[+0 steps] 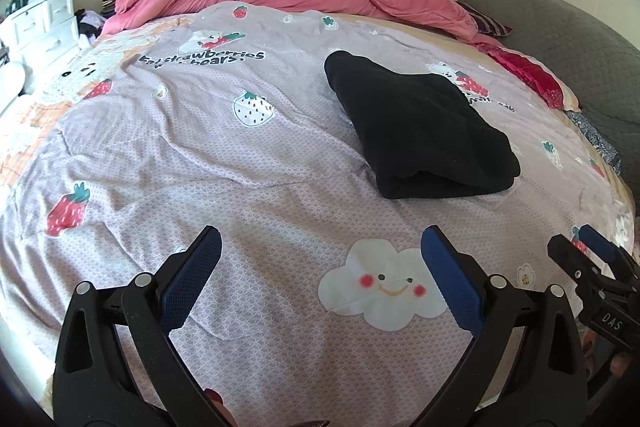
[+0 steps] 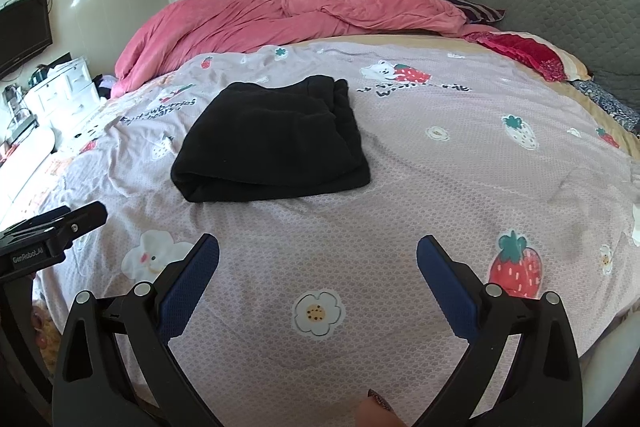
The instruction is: Fold small clothes
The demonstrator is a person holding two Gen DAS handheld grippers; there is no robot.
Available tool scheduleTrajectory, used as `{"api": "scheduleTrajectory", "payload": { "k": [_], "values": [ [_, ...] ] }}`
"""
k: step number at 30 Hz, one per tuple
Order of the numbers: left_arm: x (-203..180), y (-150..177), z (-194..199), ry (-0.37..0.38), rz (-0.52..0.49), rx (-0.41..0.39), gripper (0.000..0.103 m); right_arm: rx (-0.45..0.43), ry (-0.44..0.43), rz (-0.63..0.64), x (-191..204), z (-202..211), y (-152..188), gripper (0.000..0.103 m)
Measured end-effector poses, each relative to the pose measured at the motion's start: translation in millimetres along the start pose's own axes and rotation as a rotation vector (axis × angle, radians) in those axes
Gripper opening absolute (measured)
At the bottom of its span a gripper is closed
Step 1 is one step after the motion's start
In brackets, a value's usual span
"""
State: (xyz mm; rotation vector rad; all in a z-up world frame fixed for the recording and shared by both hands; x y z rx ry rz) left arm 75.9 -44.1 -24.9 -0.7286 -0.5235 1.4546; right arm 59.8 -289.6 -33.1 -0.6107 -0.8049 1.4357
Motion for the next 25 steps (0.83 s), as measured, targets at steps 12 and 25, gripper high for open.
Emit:
{"api": "scheduleTrajectory", "payload": {
  "k": [12,25],
  "values": [
    [33,-3,2,-0.043,0.071,0.000,0.094,-0.022,0.419,-0.340,-138,40,10,0.099],
    [302,-60,0,-0.463,0.346,0.017,0.094,0.109,1.092,-1.072,-403,176,178,0.099]
  ]
}}
Point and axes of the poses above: each gripper's, at about its wrist camera, not at the fingertips, and z roughly against the way its jaws point, x to its left, y to its underside, the point moved 4 cm from there along -z, roughly the way its jaws point
